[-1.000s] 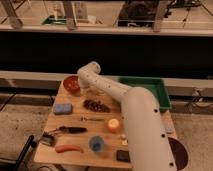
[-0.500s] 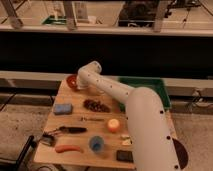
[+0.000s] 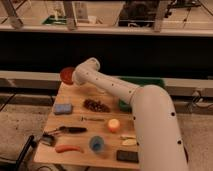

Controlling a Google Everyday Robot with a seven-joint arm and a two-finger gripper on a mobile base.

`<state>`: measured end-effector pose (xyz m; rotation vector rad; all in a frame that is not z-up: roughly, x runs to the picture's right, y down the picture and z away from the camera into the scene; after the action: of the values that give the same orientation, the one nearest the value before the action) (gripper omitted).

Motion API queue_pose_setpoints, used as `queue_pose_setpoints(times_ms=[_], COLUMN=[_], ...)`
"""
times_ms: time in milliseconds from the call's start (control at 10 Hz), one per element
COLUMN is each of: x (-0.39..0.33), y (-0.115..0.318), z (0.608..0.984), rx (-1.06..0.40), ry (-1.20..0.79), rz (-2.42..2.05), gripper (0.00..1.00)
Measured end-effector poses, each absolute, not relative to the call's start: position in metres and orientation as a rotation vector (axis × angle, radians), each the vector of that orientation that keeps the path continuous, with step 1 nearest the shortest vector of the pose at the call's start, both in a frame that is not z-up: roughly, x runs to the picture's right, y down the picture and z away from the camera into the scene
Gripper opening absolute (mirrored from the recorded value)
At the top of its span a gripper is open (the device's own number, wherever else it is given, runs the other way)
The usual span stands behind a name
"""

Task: Stack bowls on top of each other

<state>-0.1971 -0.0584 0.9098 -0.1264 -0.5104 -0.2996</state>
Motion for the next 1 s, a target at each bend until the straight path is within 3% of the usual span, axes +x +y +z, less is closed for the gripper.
queue_pose_setpoints(times_ms=[400,1000], x=[-0.165,-0.018], y=[-0.082,-0.041], z=[0.823,0.728], rx=[-0.057,-0.043], ry=[-0.492,-0.351], rz=[-0.362,-0.273], gripper=[0.00,0.00])
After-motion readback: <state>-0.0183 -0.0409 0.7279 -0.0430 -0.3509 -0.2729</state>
